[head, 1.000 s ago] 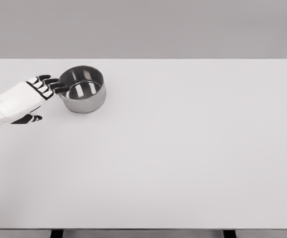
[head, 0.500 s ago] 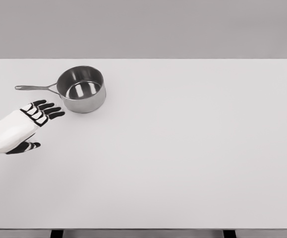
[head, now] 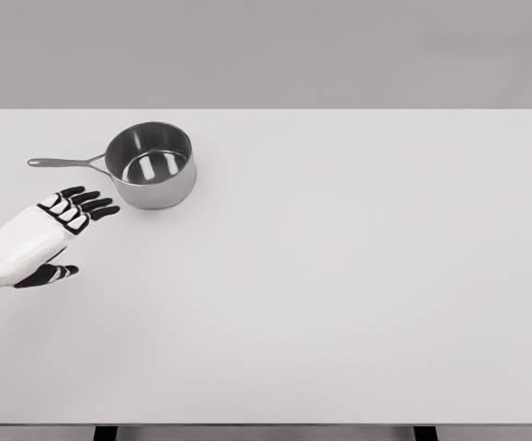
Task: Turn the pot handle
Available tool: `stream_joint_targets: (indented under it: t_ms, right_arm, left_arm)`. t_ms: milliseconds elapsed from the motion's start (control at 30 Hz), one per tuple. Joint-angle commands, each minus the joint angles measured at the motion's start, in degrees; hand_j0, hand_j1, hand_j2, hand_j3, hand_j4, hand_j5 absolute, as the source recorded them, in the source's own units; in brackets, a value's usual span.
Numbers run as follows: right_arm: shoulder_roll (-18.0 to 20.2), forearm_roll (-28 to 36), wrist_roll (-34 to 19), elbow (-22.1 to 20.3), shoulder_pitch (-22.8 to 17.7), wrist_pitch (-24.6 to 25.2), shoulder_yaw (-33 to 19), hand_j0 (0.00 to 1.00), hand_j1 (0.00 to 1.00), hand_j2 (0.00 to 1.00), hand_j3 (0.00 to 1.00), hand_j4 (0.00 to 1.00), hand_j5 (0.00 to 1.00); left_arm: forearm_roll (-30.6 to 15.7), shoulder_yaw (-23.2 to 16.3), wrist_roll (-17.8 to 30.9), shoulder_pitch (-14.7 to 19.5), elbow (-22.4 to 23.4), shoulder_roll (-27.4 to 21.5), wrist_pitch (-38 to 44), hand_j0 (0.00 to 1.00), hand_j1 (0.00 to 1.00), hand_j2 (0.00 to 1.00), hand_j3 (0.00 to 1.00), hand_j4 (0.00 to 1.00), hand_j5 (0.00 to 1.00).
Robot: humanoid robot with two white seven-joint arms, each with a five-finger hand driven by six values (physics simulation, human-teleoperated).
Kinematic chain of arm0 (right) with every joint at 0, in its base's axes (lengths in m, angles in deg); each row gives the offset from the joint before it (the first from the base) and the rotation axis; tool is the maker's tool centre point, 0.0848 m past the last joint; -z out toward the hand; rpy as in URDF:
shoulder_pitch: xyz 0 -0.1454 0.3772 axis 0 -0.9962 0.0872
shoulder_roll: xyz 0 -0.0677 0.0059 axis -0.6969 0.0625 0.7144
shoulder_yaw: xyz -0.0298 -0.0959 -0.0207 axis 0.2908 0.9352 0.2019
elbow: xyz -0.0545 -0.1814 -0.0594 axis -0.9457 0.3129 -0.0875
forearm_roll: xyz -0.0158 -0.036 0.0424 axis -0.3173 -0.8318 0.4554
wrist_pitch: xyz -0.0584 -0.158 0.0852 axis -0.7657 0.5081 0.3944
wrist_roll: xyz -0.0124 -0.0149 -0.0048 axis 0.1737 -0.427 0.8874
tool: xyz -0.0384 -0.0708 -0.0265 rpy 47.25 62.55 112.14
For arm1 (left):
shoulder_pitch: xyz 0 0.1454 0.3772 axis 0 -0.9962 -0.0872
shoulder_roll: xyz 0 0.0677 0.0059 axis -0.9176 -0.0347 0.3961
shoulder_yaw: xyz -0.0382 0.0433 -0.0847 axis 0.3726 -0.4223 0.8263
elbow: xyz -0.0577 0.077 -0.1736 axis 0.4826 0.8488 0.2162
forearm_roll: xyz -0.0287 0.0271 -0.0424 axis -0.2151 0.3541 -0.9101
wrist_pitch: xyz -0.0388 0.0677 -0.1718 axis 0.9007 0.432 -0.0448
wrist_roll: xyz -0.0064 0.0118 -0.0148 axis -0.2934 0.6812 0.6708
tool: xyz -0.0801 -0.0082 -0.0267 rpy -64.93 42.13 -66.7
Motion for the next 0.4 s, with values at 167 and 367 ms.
stream_joint_targets:
  t_ms: [167,367]
  right_arm:
    - [0.0,0.04,0.0,0.0,0.0,-0.01,-0.01,1.0,1.0,1.0,1.0,1.0,1.0]
    - [0.0,0.04,0.0,0.0,0.0,-0.01,-0.01,1.0,1.0,1.0,1.0,1.0,1.0]
  left_arm:
    - [-0.89,0.28,3.82,-0.79,0.38,0.17,0.02,1.0,1.0,1.0,1.0,1.0,1.0]
    - [-0.89,0.72,3.9,-0.7,0.38,-0.62,0.02,1.0,1.0,1.0,1.0,1.0,1.0]
